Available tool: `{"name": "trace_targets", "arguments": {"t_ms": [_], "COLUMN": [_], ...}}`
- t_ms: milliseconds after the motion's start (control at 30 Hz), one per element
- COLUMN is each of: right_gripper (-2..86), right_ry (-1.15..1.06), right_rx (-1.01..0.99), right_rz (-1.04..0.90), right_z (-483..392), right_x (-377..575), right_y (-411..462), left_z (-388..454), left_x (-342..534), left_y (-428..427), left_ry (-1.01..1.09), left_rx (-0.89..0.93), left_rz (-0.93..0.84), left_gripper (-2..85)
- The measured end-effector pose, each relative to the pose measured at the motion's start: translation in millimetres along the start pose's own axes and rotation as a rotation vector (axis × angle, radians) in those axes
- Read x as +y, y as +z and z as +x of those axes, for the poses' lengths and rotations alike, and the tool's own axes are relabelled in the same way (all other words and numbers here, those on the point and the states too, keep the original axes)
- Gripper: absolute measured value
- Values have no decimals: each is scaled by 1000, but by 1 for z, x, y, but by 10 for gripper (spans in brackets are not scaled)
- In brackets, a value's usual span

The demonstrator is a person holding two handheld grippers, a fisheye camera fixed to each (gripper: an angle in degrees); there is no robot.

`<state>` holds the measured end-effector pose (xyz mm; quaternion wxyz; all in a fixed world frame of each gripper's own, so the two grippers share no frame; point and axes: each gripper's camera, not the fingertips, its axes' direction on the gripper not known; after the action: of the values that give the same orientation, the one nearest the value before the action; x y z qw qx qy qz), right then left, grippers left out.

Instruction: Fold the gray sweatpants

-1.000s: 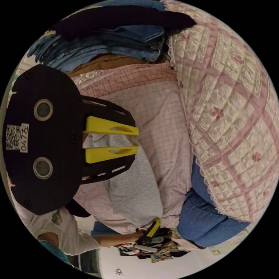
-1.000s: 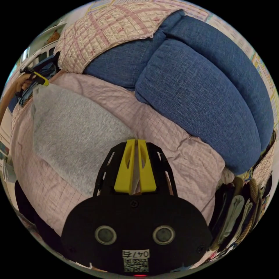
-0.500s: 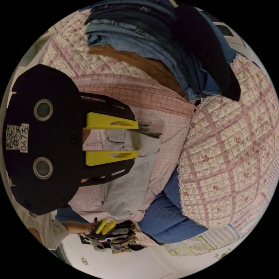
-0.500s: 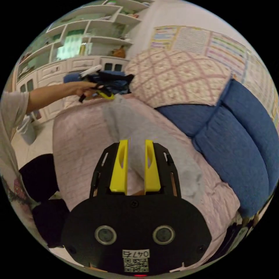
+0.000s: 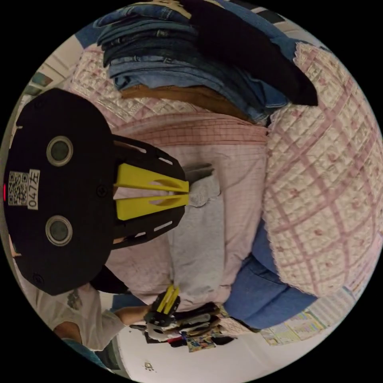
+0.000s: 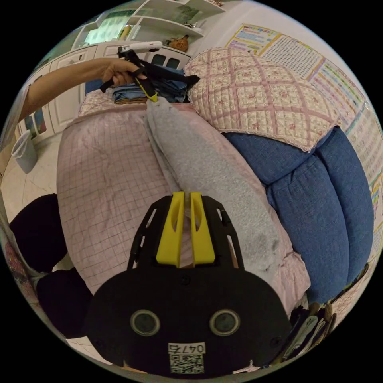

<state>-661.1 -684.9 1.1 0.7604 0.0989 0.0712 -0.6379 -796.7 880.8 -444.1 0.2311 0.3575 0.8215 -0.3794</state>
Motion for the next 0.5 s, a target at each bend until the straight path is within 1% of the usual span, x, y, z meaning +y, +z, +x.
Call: {"name": "trace_targets", "arguments": {"t_ms": [33,67,167,300,367,433,500], "right_gripper": [6,6,7,15,32,43,50], "right_ry": [-2,-5,-24,-7,-13,-44,-80], "right_rx": [-15,-26,-18,3,4,7,32], "right_rz": [-15,-33,-74,-57,-7,19,-13], "right_z": [-2,-4,-11,-11,-11,-15,-19], "right_x": [-4,-9,-23,-39,-45,-48,-54], "right_y": [0,0,-5,-28,-48,-60,-64], "left_z": [-7,-17,-41,-63,-73,-79,-83], "left_x": [0,2,12,42,76,102,122], "left_y": [5,5,-7,-43,-71,-83,-86], "left_ry": [-11,-40,-129,-221,-269,-282,-282], "left_rx": [-18,-10,40,24,87,154,217], "left_rz": [-57,-60,7,96,191,233,239], "left_gripper": [-2,2,27,69,83,91,101]}}
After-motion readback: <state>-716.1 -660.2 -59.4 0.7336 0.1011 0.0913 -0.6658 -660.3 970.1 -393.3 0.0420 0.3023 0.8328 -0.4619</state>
